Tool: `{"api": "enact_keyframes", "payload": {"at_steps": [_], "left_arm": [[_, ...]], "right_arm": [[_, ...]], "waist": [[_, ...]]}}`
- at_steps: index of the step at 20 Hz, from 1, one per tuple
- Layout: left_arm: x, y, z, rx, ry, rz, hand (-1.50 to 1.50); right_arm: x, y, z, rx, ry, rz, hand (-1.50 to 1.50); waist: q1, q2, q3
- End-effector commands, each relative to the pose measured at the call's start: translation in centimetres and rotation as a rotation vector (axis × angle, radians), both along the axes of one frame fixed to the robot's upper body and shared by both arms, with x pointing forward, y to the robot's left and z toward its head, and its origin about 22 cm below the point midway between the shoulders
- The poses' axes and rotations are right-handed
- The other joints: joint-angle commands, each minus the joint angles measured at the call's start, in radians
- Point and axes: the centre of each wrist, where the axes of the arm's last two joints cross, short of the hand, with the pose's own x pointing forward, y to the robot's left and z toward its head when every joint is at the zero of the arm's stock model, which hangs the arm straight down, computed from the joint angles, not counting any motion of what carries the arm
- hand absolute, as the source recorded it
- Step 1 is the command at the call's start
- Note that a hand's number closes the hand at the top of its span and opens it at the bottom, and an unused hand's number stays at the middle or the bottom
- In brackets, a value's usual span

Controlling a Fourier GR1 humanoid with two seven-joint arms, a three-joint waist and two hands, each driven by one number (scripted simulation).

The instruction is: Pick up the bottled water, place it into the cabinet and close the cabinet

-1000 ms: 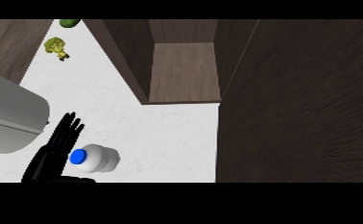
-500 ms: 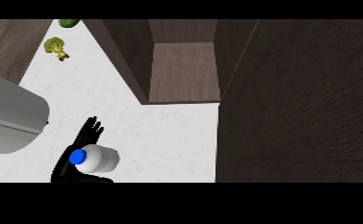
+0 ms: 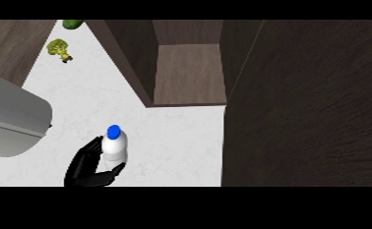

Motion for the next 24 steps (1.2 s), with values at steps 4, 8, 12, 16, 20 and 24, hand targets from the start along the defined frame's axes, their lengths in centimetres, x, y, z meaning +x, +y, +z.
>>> {"api": "enact_keyframes", "payload": {"at_steps": [4, 8, 12, 16, 20, 24], "left_arm": [[1.4, 0.1, -0.5, 0.129, -0.104, 0.005, 1.50], [-0.4, -3.1, -2.2, 0.181, -0.140, 0.063, 1.50], [1.0, -4.6, -1.8, 0.221, -0.217, 0.067, 1.50], [1.8, -7.3, -1.4, 0.167, -0.217, 0.050, 1.50], [3.2, -8.3, 0.2, 0.132, -0.220, 0.022, 1.50], [6.2, -11.2, 2.6, 0.060, -0.235, -0.024, 1.50]], "right_arm": [[-0.6, -0.1, 2.8, -0.049, -0.065, -0.021, -1.50], [-1.0, -0.1, 3.2, -0.059, -0.056, -0.015, -1.50], [-0.5, -1.1, 2.5, -0.053, -0.049, -0.014, -1.50], [-1.0, -0.4, 4.1, -0.038, -0.038, -0.031, -1.50], [-1.4, -0.7, 1.8, -0.038, -0.038, -0.001, -1.50], [-0.7, -0.1, 2.3, -0.047, -0.048, -0.012, -1.50]], "waist": [[-0.004, 0.006, -0.009], [0.000, 0.004, -0.009], [0.008, 0.005, -0.007], [0.011, 0.003, -0.007], [0.008, -0.003, -0.005], [0.009, -0.001, -0.006]]}}
